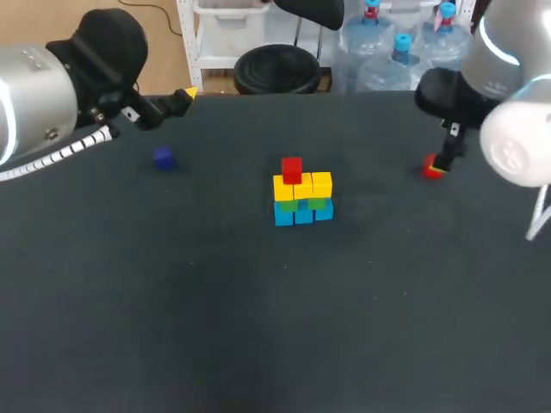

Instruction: Place the blue cubes, place green cubes on the blue cubes, place the yellow cubes on the green cubes, then place the red cubes on the yellow cubes, and place purple cube on the red cubes.

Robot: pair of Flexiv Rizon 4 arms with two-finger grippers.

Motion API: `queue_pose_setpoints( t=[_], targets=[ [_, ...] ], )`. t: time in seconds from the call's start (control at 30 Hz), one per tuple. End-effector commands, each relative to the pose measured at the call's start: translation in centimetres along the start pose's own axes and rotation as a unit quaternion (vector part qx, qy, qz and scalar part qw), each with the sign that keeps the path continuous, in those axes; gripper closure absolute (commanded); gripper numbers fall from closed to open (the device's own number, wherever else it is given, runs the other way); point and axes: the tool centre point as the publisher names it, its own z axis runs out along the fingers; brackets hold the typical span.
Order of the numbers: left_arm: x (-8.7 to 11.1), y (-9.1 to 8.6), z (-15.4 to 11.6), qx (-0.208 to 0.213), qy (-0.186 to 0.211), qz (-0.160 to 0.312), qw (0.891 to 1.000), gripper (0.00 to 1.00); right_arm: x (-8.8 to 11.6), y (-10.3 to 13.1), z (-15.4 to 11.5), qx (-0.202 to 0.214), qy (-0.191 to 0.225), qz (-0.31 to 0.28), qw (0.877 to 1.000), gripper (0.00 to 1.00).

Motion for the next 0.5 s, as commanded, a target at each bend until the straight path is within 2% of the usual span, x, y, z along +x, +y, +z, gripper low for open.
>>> queue_pose_setpoints(
  t=[0.03, 0.23, 0.5],
  targets=[
    [0.0, 0.3, 0.0, 0.006, -0.001, 0.001, 1.0, 0.0, -0.4, -0.4, 1.1, -0.025, 0.004, -0.01, 1.0, 0.0],
    [0.0, 0.3, 0.0, 0.006, -0.001, 0.001, 1.0, 0.0, 0.5, -1.1, 2.4, -0.01, 0.011, -0.016, 1.0, 0.0],
    [0.0, 0.3, 0.0, 0.006, -0.001, 0.001, 1.0, 0.0, 0.5, -1.3, 3.4, -0.012, 0.016, -0.008, 1.0, 0.0]
  ],
)
